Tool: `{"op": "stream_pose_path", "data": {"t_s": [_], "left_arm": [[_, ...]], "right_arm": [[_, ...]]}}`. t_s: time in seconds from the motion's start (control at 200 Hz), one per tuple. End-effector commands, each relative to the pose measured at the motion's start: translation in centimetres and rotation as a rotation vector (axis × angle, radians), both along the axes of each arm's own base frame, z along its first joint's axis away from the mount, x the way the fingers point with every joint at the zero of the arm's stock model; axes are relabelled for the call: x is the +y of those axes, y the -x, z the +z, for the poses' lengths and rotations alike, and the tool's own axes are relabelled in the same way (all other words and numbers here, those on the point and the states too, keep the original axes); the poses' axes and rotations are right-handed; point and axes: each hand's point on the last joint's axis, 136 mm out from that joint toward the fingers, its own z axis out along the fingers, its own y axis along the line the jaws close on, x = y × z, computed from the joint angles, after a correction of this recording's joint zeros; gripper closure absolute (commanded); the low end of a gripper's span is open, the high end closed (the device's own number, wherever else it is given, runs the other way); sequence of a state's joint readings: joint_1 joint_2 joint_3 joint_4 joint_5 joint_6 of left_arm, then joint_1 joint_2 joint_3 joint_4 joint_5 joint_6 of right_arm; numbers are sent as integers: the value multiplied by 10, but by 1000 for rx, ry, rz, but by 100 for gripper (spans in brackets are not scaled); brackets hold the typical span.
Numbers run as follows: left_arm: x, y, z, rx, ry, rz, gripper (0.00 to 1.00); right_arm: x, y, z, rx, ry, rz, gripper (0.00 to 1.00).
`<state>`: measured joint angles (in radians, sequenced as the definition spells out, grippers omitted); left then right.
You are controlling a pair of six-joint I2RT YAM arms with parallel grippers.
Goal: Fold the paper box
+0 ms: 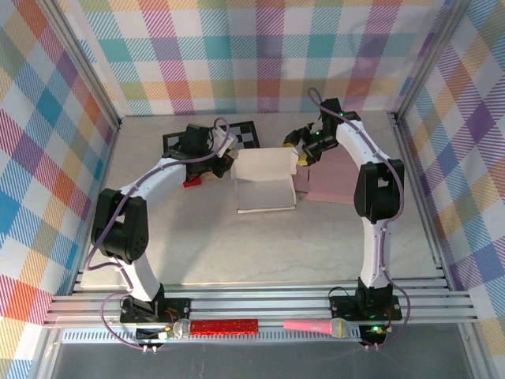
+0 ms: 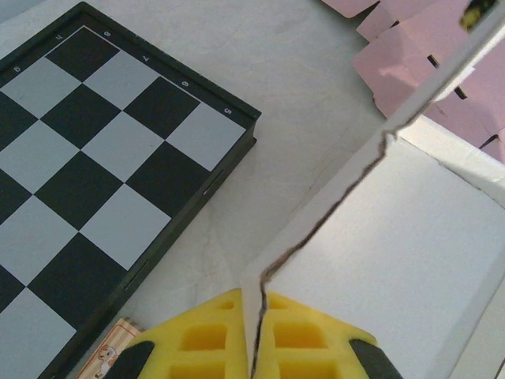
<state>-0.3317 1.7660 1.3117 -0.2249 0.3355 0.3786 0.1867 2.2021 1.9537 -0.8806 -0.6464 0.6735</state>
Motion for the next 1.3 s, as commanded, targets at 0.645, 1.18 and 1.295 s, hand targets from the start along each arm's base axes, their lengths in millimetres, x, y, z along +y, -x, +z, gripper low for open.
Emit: {"op": "stream_pose_path", "data": {"t_s": [0.645,1.18,1.295], "left_arm": [[-5,3,4,-68,182,406,100],[-9,12,6,-44,211,398,100],[-12,15,5,-37,213,399,100]], "right_arm": [[16,57,23,-23,5,-42,46],[17,75,8,55,-37,-48,39],[19,78,5,95,-65,-72,38]]}}
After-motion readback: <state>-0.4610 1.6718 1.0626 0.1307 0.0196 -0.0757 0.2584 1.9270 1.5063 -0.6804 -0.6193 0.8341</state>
